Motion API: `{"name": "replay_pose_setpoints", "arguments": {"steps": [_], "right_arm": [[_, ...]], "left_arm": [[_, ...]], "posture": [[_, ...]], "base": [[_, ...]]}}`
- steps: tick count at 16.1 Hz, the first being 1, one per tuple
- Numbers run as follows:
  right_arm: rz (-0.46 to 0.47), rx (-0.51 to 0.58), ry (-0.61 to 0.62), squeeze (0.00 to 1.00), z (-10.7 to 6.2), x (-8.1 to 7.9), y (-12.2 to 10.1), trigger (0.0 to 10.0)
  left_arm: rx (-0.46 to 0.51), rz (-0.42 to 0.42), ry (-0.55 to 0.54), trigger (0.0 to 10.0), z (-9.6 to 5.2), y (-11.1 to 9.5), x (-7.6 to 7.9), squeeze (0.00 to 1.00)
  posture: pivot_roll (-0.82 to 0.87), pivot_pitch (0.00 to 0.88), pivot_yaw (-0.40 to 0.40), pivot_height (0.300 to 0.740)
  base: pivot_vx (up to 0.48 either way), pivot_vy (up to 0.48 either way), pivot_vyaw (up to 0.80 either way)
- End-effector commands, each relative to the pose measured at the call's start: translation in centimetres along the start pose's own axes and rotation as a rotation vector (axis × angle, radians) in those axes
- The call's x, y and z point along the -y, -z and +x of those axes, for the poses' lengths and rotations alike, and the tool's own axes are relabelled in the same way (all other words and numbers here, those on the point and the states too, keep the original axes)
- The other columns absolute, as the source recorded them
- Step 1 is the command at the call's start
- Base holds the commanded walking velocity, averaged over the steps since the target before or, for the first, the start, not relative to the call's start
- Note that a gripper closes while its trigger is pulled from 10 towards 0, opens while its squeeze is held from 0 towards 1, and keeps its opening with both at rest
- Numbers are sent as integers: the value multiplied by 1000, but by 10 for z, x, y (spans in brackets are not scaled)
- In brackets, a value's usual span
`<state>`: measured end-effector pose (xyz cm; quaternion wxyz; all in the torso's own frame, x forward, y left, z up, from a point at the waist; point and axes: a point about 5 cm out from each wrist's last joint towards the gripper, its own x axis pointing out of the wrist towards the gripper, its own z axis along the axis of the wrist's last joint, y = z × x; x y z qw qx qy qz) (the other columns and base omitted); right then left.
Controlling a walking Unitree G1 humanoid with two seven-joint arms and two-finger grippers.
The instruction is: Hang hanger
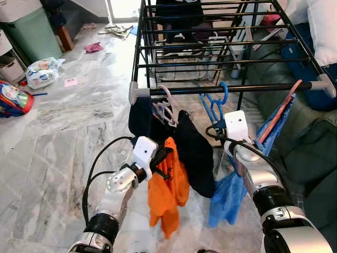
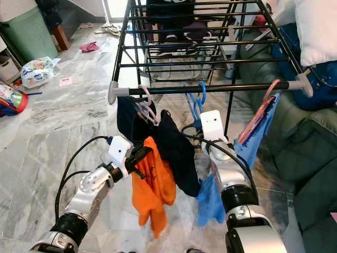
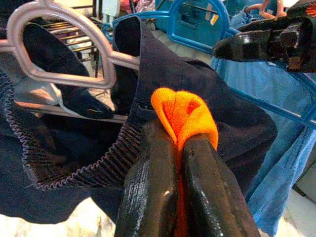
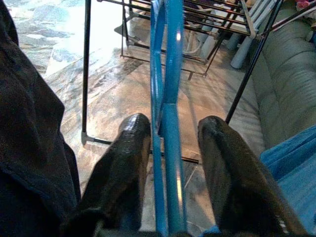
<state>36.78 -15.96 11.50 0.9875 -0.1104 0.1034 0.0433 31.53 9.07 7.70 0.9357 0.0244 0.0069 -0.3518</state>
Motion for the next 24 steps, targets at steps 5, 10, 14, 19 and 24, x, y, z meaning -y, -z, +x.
{"name": "replay_pose_setpoints", "arguments": {"steps": [5,10,14,19,24], "right_arm": [[6,17,25,0,3,7,-7,0],[0,18,23,0,4,8,-8,0],[-4,26,24,0,4,10,-10,0],[-5,140,-24,0,0,3,-21,0],[-14,207,-14,0,-15,8,-16,3569]], "left_arm": [[-6,18,10,10000,3,-2,0,0],[-9,21,8,10000,3,-2,1,0],[-13,22,1,10000,3,-1,1,0],[-19,38,-23,10000,5,-1,0,0],[18,41,-42,10000,9,-5,4,0]], "posture": [[-79,119,52,740],[-78,117,51,740],[-78,114,49,740],[-80,107,46,740],[-92,106,47,740]], "base": [[0,0,0],[0,0,0],[0,0,0],[0,0,0],[0,0,0]]}}
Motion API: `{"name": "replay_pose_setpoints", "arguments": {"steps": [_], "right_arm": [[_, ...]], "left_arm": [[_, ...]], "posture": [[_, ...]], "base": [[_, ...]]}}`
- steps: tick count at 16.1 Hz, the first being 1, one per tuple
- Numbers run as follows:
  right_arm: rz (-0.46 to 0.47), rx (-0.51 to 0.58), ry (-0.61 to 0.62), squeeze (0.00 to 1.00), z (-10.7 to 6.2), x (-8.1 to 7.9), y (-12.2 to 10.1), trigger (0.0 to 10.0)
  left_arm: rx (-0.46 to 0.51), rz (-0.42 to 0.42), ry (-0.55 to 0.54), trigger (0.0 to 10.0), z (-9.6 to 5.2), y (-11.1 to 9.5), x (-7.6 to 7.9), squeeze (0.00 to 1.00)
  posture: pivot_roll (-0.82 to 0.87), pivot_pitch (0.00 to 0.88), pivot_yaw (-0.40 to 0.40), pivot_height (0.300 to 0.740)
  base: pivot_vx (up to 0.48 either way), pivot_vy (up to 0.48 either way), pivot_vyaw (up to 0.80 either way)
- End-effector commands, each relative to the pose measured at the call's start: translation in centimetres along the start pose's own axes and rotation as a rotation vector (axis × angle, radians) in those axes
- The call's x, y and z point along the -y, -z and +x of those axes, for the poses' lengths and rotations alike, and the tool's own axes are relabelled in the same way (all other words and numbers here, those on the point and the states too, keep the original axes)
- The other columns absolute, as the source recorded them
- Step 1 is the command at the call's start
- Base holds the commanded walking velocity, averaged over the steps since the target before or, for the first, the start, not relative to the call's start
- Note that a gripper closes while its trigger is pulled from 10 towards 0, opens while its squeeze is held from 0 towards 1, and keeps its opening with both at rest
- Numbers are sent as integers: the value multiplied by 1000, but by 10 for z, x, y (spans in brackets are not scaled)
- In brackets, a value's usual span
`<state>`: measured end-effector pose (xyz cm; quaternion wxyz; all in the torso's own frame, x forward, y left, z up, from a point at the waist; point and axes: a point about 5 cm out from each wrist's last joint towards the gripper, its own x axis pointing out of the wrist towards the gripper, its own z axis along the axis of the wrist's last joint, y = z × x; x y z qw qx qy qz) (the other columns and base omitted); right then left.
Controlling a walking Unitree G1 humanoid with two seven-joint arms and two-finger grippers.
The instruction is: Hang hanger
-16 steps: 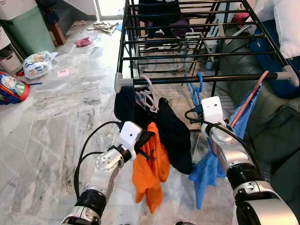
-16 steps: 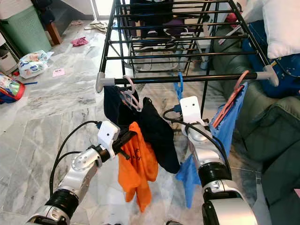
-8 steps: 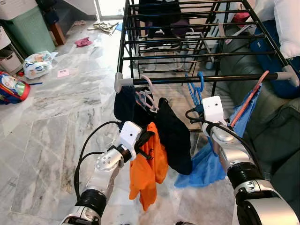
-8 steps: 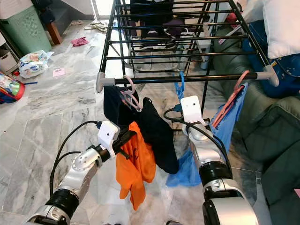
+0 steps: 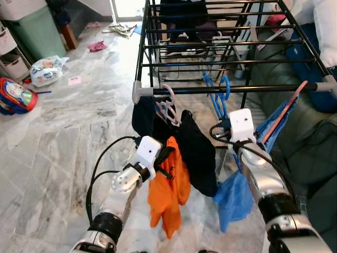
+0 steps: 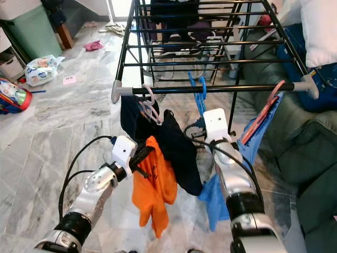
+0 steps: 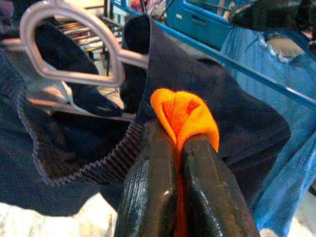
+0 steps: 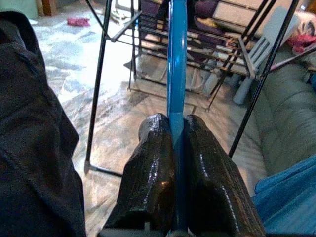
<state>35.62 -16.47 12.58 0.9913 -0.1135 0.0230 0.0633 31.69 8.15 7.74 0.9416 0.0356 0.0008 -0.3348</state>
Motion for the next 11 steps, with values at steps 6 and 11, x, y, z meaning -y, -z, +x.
{"name": "replay_pose_setpoints", "arguments": {"steps": [6,11], "right_arm": [[69,46,169,0,-67,16,31,10000],[107,9,153,0,-83,-5,37,10000]], "left_arm": [[38,60,-142,10000,1,-9,-2,0],[12,103,-196,10000,-2,-6,-7,0]], "posture": [[-126,165,56,740],[-125,154,28,740]], "base": [[0,0,0],[0,0,0]]}}
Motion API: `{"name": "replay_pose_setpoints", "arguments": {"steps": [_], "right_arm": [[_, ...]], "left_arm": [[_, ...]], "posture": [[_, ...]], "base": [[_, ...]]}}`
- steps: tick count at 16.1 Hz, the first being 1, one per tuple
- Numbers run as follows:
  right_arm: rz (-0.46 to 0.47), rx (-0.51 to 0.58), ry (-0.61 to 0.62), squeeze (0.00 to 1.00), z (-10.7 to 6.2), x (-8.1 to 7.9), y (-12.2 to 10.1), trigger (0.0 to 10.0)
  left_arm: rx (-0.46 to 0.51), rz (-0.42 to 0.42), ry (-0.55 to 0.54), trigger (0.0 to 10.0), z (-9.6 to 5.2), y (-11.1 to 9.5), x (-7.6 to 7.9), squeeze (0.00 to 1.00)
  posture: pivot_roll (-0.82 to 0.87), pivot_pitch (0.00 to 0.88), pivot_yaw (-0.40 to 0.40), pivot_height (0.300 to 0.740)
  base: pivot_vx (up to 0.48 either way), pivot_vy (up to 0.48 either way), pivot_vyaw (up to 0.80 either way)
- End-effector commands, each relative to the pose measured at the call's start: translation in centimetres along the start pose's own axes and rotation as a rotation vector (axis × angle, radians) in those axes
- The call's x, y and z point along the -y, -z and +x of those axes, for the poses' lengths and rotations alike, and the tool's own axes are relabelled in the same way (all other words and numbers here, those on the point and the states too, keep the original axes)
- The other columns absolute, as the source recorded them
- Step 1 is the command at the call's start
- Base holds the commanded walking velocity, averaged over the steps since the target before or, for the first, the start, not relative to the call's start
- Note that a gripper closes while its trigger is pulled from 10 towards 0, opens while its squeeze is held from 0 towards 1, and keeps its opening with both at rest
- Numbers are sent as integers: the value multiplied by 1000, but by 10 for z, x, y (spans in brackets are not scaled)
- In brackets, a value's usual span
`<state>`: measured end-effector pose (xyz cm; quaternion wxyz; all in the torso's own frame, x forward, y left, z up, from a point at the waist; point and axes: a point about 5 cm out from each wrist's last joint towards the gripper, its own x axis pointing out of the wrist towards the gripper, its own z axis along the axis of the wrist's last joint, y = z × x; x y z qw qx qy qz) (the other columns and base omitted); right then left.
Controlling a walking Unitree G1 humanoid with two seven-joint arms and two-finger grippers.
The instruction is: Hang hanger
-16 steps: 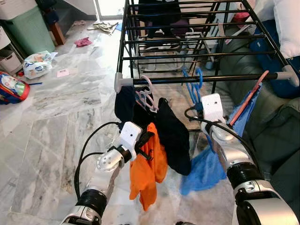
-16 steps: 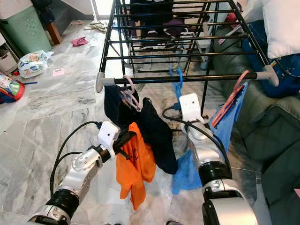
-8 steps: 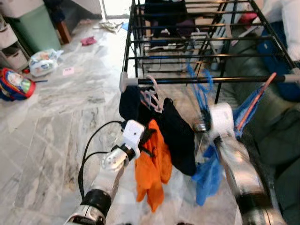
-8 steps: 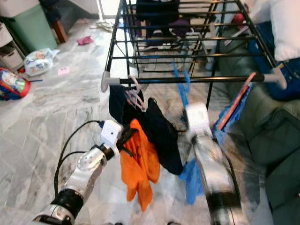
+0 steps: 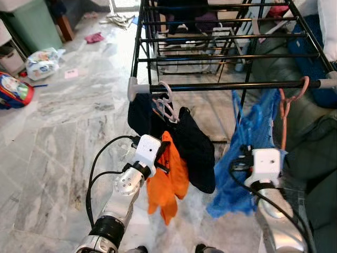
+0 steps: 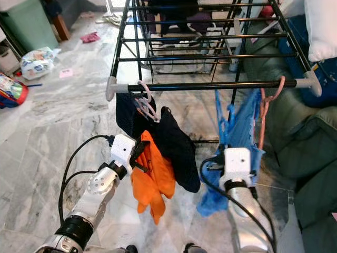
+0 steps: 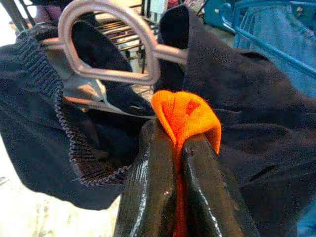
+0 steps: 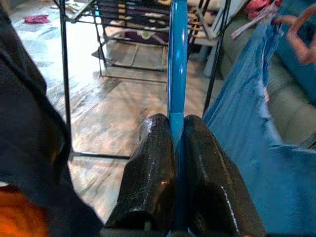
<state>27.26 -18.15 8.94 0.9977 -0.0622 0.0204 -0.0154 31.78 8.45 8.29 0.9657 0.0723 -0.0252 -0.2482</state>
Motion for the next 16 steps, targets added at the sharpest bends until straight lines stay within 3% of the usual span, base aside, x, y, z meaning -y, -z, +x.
{"name": "replay_pose_setpoints", "arguments": {"steps": [1,6,12,16], "right_arm": [[2,11,-25,0,-1,-8,-5,10000],[-15,-11,-66,0,6,-20,-2,10000],[8,-29,33,0,6,-6,2,10000],[25,-6,50,0,8,-6,-6,10000]], "left_arm": [[-12,11,-26,10000,-1,1,-7,0],[-17,54,-85,10000,3,-5,-24,0],[-31,52,-101,10000,4,-4,-27,0],[-48,50,-112,10000,6,-4,-33,0]], "posture": [[-123,136,22,740],[-83,137,43,740],[-83,131,58,740],[-94,135,65,740]], "base": [[0,0,0],[0,0,0],[-254,0,0],[-268,0,0]]}}
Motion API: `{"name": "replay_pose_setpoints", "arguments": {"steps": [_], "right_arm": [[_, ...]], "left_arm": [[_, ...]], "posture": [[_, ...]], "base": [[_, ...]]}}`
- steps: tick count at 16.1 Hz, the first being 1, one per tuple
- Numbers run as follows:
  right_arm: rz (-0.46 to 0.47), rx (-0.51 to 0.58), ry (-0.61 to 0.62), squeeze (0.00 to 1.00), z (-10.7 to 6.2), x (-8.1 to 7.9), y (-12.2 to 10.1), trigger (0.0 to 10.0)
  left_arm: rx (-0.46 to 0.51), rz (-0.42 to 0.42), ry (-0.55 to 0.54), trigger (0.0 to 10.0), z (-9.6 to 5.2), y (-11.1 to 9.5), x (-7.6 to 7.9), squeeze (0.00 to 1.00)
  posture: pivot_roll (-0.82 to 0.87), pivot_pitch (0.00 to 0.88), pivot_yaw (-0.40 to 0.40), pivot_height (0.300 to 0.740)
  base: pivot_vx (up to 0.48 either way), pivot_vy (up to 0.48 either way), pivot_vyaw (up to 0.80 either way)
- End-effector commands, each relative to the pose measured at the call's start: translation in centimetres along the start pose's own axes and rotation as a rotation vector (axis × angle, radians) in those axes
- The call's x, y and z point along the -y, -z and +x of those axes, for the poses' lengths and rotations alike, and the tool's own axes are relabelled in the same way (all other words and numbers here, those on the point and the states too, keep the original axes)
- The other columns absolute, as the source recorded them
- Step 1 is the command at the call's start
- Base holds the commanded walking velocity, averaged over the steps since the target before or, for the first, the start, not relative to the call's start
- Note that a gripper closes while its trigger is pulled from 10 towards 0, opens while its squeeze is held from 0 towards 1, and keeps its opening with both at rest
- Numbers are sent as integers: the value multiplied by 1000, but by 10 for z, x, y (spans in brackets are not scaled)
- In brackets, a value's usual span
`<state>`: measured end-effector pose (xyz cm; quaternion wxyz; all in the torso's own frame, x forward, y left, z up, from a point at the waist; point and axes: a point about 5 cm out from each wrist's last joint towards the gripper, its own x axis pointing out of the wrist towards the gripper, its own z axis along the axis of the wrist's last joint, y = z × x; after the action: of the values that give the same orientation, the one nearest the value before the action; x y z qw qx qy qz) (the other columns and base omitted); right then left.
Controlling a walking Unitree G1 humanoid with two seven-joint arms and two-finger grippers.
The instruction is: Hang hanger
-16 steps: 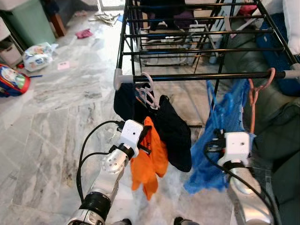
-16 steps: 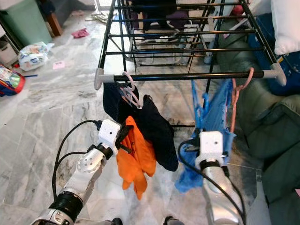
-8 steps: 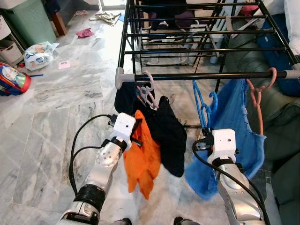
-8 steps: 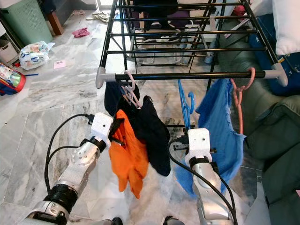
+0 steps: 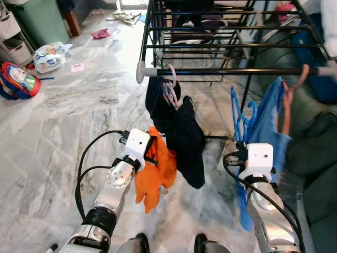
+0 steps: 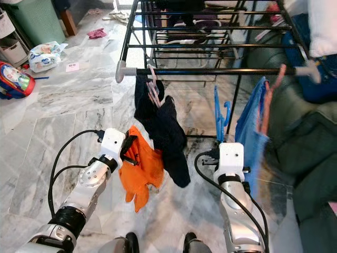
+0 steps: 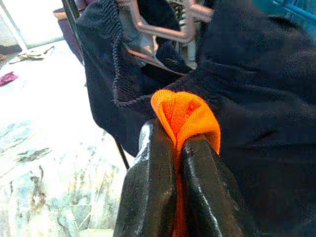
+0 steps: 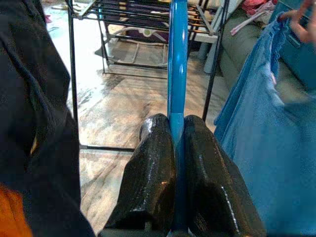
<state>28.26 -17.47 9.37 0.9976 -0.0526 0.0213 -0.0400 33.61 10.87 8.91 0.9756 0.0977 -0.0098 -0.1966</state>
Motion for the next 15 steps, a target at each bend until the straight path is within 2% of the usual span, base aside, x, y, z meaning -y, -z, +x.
{"name": "replay_pose_setpoints", "arguments": {"steps": [1,5,15], "right_arm": [[3,-13,18,0,-4,5,3,10000],[20,-25,44,0,-6,7,6,10000],[38,-36,22,0,-2,-2,9,10000]], "left_arm": [[5,8,-5,10000,3,-4,-2,0],[-6,13,-8,10000,3,-1,-4,0],[-57,3,-33,10000,-4,11,-13,0]], "posture": [[-95,138,71,740],[-95,131,63,740],[-54,126,68,740]], "base": [[-281,0,0],[-281,0,0],[-314,0,0]]}}
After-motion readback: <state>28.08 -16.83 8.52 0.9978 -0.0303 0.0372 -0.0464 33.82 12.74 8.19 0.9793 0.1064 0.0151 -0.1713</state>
